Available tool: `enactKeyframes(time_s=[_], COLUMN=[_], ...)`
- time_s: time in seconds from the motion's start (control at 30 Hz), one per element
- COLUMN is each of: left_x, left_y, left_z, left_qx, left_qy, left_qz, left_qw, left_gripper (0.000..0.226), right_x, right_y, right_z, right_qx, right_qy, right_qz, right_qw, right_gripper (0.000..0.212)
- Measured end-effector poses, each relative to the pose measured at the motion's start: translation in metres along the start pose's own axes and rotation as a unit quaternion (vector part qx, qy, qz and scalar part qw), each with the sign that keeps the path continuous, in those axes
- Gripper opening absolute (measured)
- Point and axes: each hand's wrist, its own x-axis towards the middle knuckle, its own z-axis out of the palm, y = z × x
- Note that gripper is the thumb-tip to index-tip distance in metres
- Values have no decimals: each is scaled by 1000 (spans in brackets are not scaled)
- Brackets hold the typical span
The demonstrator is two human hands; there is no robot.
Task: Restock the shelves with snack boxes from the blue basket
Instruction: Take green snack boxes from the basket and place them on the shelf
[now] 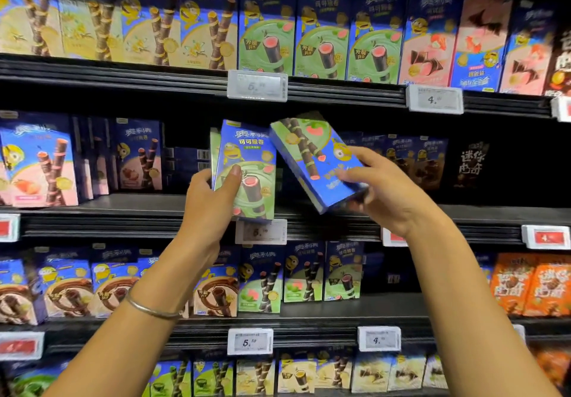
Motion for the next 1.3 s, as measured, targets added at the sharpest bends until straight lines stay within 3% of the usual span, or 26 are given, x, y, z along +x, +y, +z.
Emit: enactKeyframes(time_s=[0.17, 0.3, 0.47, 0.57, 0.7, 1.0, 1.17, 1.3], left_x=[1, 2, 3, 6, 10, 22, 32, 46], left_y=[-4, -6, -7, -7, -8, -11, -7, -2], left_z=[-5, -7, -12, -12, -10, -12, -8, 0], left_qx=[-11, -17, -14, -15, -18, -9, -9, -39], left_qy=[12, 12, 16, 8, -7, -31, -34, -68], left_qz=[2, 10, 20, 18, 18, 28, 36, -32], left_qw=[1000, 1000, 1000, 1000, 1000, 999, 999, 996], left_gripper=[44, 45, 43, 42, 43, 41, 40, 60], right_x=[14, 25, 43, 52, 66, 61, 69, 78], right_y=[-9, -8, -5, 0, 17, 49, 47, 53], right_z=[-10, -10, -8, 0, 11, 12, 14, 20], right_qx=[75, 34, -17, -83, -68, -179, -316, -407], right_qy=[141, 221, 277, 275, 244, 131, 163, 205], right_qz=[-55, -86, -157, -178, -108, -37, -65, -81], right_qw=[986, 971, 948, 941, 961, 974, 932, 886], right_gripper=[42, 22, 18, 29, 57, 24, 26, 31])
